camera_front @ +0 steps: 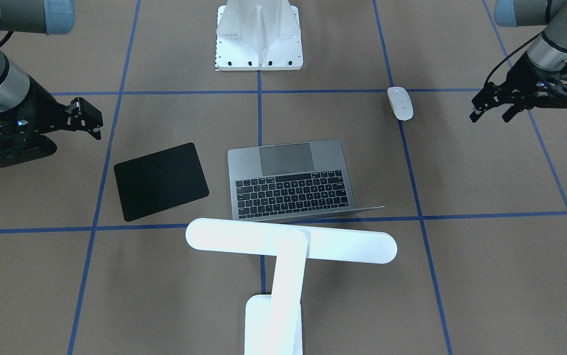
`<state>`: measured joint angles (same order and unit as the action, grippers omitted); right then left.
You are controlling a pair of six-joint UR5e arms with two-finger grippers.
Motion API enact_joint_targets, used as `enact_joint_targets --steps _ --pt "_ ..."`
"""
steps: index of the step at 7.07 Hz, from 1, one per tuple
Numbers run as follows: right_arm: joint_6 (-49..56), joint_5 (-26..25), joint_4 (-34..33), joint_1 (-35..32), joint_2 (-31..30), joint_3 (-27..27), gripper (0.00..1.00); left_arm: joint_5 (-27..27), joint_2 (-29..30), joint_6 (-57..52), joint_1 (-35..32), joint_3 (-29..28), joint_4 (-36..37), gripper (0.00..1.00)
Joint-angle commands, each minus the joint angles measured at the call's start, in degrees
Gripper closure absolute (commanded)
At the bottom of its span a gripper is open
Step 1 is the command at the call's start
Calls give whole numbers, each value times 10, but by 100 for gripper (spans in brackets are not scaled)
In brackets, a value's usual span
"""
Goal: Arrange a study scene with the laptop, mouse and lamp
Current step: 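Move the left gripper down over the white mouse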
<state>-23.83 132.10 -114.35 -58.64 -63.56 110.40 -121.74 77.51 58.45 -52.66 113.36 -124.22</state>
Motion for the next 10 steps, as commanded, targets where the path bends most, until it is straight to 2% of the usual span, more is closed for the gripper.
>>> enact_joint_targets --steps 1,2,3,4,6,8,10 --pt "5 0 0 0 -2 0 1 27 3 44 61 18 -3 0" --pt "5 -1 2 0 -3 0 1 54 6 64 91 18 -3 0" --pt "5 -1 35 0 -17 -5 1 105 10 110 153 33 0 0" --pt "6 -1 65 0 -30 -9 1 108 11 116 164 40 6 0" --pt "5 -2 66 0 -31 -9 1 114 41 117 199 47 80 0" --pt "6 -2 67 0 -38 -7 1 135 43 119 231 47 86 0" --pt "6 -3 69 -1 -38 -6 1 135 47 119 252 43 87 1"
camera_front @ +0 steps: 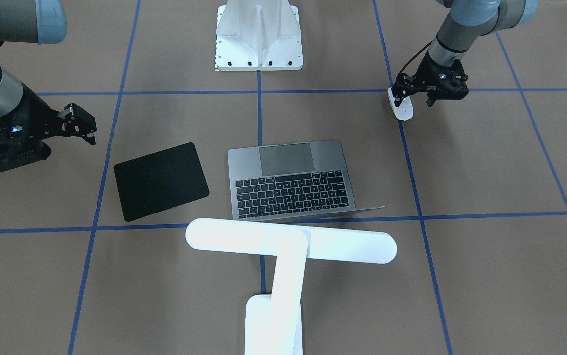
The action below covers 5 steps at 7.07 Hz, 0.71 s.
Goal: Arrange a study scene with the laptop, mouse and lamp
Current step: 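Move the left gripper down over the white mouse, then grasp the white mouse with the left gripper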
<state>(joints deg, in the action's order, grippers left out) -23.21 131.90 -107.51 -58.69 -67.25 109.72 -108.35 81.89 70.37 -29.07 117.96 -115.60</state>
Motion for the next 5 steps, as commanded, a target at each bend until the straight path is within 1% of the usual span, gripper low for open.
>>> enact_joint_targets --steps 1,2,5 --pt "0 -1 1 0 -1 1 1 2 12 0 24 -9 4 2" --pt "0 -1 1 0 -1 2 1 0 23 -2 29 -25 5 2" --pt "-1 -12 1 1 0 2 1 -1 18 -6 29 -25 4 2"
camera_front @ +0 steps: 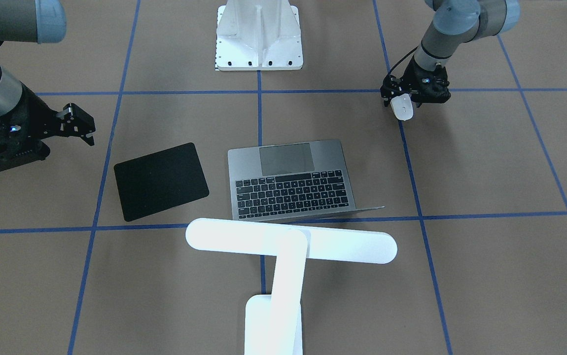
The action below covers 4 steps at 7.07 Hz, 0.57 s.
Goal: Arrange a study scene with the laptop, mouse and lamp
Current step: 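Grasp the white mouse with the left gripper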
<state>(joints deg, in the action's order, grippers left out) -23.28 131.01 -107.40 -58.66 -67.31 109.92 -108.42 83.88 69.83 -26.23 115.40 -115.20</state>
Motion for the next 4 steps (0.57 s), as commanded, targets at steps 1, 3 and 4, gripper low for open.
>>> enact_joint_targets --steps 1,3,4 --pt "0 -3 0 0 1 0 1 0 -3 1 1 1 0 2" --pt "0 -3 0 0 1 0 1 -3 -10 6 8 0 0 2" --pt "0 -3 0 0 2 0 1 -4 -9 6 12 -2 0 3"
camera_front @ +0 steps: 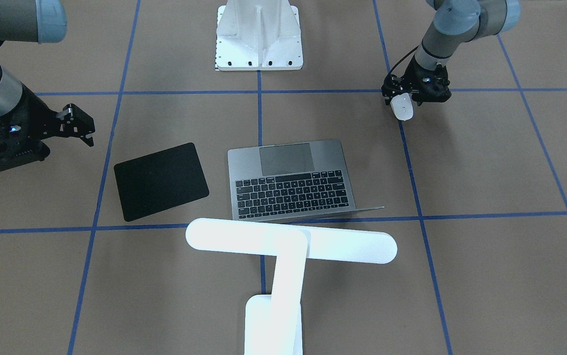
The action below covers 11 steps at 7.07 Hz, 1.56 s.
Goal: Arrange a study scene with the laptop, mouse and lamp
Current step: 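Grasp the white mouse with the left gripper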
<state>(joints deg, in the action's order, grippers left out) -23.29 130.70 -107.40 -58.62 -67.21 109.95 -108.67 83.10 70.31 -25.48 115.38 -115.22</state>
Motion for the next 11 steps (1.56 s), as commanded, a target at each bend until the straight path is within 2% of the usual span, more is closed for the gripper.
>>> enact_joint_targets --steps 1,6,7,8,11 --pt "0 0 0 0 1 0 1 0 0 2 12 -2 0 5" --pt "0 -1 0 0 1 0 1 -1 4 16 21 -11 0 11" --pt "0 -1 0 0 1 0 1 -6 7 17 21 -10 0 15" --pt "0 -1 0 0 1 0 1 -7 10 17 21 -10 0 25" --pt "0 -4 0 0 1 1 1 -7 15 17 21 -12 1 27"
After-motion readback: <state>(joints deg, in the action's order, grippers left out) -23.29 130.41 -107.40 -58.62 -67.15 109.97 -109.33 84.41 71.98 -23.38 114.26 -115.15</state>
